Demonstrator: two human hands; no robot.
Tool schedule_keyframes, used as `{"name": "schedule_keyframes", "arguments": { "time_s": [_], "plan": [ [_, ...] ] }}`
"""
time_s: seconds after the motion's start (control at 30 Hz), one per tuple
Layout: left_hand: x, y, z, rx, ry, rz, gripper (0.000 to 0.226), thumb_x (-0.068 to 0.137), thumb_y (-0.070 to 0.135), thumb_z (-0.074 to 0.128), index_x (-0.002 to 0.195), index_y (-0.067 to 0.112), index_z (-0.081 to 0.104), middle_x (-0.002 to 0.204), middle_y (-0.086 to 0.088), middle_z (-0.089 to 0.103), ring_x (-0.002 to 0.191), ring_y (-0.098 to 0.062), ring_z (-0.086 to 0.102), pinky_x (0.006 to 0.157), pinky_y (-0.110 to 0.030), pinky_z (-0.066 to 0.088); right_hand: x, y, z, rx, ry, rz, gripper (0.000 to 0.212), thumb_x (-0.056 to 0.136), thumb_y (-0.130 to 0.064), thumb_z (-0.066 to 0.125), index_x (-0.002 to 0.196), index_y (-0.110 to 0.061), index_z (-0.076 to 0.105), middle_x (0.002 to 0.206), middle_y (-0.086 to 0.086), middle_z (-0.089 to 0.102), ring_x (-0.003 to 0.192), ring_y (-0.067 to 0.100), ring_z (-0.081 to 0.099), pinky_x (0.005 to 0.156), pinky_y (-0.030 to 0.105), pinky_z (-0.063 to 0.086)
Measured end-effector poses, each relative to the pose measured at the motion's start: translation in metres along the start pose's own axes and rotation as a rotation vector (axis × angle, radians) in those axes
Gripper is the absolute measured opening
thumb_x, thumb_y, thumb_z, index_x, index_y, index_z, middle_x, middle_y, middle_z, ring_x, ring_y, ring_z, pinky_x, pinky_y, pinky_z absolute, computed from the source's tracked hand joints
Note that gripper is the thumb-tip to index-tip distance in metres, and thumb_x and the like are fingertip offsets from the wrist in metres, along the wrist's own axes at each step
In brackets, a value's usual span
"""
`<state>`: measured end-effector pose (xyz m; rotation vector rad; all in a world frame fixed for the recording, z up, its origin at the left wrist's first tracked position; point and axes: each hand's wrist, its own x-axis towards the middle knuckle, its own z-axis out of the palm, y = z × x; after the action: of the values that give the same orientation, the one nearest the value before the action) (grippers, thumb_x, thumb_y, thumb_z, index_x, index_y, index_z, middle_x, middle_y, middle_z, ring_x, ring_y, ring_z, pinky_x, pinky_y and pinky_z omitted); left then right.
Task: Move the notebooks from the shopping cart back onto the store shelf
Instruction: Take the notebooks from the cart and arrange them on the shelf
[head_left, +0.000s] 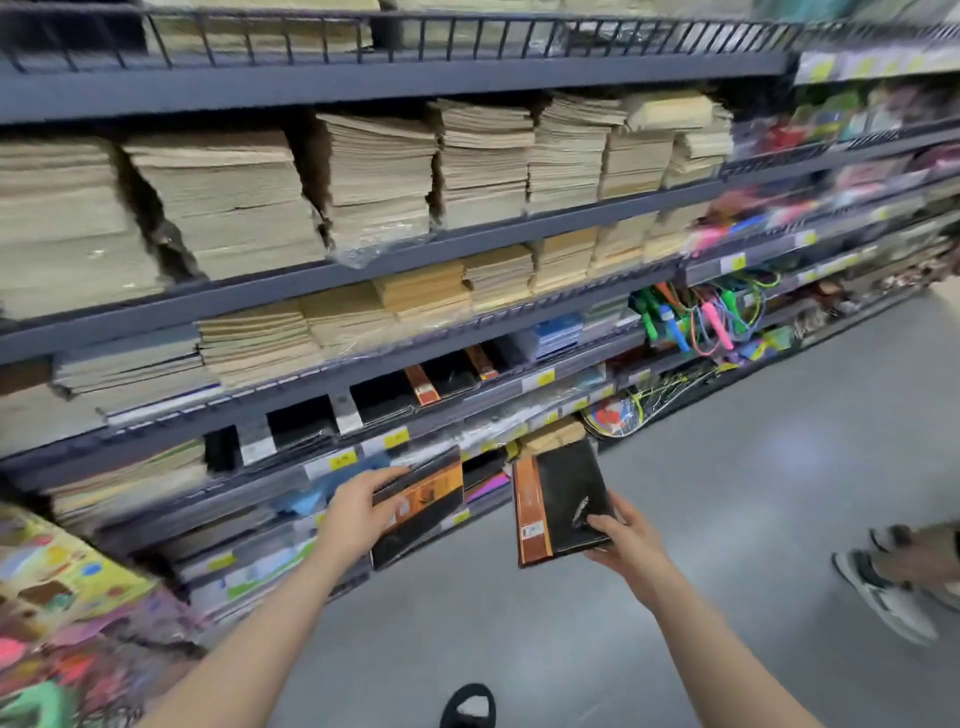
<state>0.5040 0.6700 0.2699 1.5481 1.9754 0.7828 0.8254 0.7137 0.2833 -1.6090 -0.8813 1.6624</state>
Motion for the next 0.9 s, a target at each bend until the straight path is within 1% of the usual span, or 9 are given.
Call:
{"name": "schedule_keyframes", "arguments": {
  "time_s": [0.27, 0.33, 0.47, 0.6, 0.67, 0.73, 0.8, 0.87, 0.9],
  "plan": [
    [0.075, 0.031, 0.022, -0.043, -0.006, -0.027, 0.036, 0.082, 0.019, 0.067, 0.118, 0.024, 0.063, 0.119, 0.006, 0.065, 0.112, -0.012, 0.057, 0.096, -0.027, 0.042, 0.084, -0.065, -0.022, 0.005, -0.049, 0.005, 0.05, 0.088, -0.004, 0.055, 0.132, -0.023, 0.044, 0.096, 0.001, 0.065, 0.081, 0.023, 0.065, 0.061, 0.028, 0.051],
    [0.078, 0.032, 0.024, -0.057, 0.038, -0.056, 0.037, 0.081, 0.016, 0.069, 0.116, 0.024, 0.064, 0.115, 0.005, 0.067, 0.109, -0.013, 0.06, 0.093, -0.028, 0.045, 0.101, -0.072, -0.023, -0.008, -0.078, 0.013, 0.05, 0.087, -0.005, 0.057, 0.132, -0.022, 0.043, 0.1, 0.002, 0.065, 0.086, 0.025, 0.066, 0.062, 0.027, 0.054],
    [0.072, 0.042, 0.032, -0.08, 0.236, -0.18, 0.033, 0.078, 0.009, 0.07, 0.11, 0.017, 0.067, 0.098, 0.009, 0.067, 0.095, -0.013, 0.063, 0.078, -0.022, 0.042, 0.148, -0.093, -0.017, -0.07, -0.225, 0.019, 0.045, 0.088, -0.005, 0.056, 0.13, -0.014, 0.043, 0.117, 0.009, 0.061, 0.092, 0.022, 0.065, 0.063, 0.028, 0.055],
    [0.053, 0.042, 0.039, -0.192, 0.426, -0.328, 0.031, 0.079, 0.004, 0.069, 0.108, 0.016, 0.067, 0.095, 0.007, 0.066, 0.09, -0.009, 0.061, 0.07, 0.002, 0.036, 0.191, -0.096, 0.01, -0.09, -0.364, 0.055, 0.058, 0.081, -0.014, 0.068, 0.133, -0.016, 0.042, 0.131, 0.01, 0.053, 0.101, 0.024, 0.062, 0.064, 0.032, 0.057],
    [0.048, 0.033, 0.045, -0.251, 0.526, -0.379, 0.029, 0.08, 0.006, 0.069, 0.103, 0.023, 0.065, 0.085, 0.011, 0.069, 0.08, -0.008, 0.063, 0.065, 0.001, 0.04, 0.211, -0.092, 0.029, -0.085, -0.416, 0.07, 0.058, 0.082, -0.013, 0.067, 0.134, -0.016, 0.042, 0.134, 0.014, 0.051, 0.104, 0.026, 0.06, 0.068, 0.034, 0.058],
    [0.05, 0.016, 0.051, -0.346, 0.622, -0.402, 0.029, 0.08, 0.008, 0.069, 0.091, 0.033, 0.062, 0.07, 0.02, 0.069, 0.066, 0.002, 0.062, 0.063, -0.013, 0.049, 0.228, -0.086, 0.053, -0.07, -0.479, 0.031, 0.048, 0.089, -0.005, 0.055, 0.134, -0.014, 0.041, 0.129, 0.011, 0.056, 0.1, 0.022, 0.061, 0.065, 0.03, 0.058],
    [0.058, -0.003, 0.058, -0.387, 0.721, -0.392, 0.027, 0.081, 0.011, 0.069, 0.091, 0.034, 0.062, 0.073, 0.017, 0.07, 0.06, 0.003, 0.062, 0.061, -0.02, 0.051, 0.245, -0.081, 0.08, -0.086, -0.499, -0.038, 0.049, 0.091, -0.006, 0.052, 0.137, -0.015, 0.039, 0.134, 0.002, 0.051, 0.11, 0.02, 0.056, 0.068, 0.028, 0.053],
    [0.07, -0.024, 0.067, -0.384, 0.793, -0.369, 0.024, 0.081, 0.013, 0.07, 0.099, 0.027, 0.063, 0.086, 0.008, 0.07, 0.064, 0.002, 0.062, 0.062, -0.012, 0.048, 0.266, -0.075, 0.108, -0.069, -0.492, -0.074, 0.054, 0.091, -0.008, 0.053, 0.141, -0.013, 0.032, 0.146, 0.002, 0.035, 0.122, 0.023, 0.047, 0.081, 0.034, 0.05],
    [0.078, -0.034, 0.071, -0.393, 0.824, -0.356, 0.026, 0.081, 0.013, 0.07, 0.103, 0.024, 0.062, 0.093, 0.005, 0.068, 0.073, 0.004, 0.063, 0.065, -0.006, 0.045, 0.276, -0.074, 0.121, -0.051, -0.481, -0.093, 0.056, 0.091, -0.008, 0.053, 0.142, -0.011, 0.029, 0.149, 0.005, 0.03, 0.12, 0.024, 0.046, 0.085, 0.037, 0.049]
  ]
}}
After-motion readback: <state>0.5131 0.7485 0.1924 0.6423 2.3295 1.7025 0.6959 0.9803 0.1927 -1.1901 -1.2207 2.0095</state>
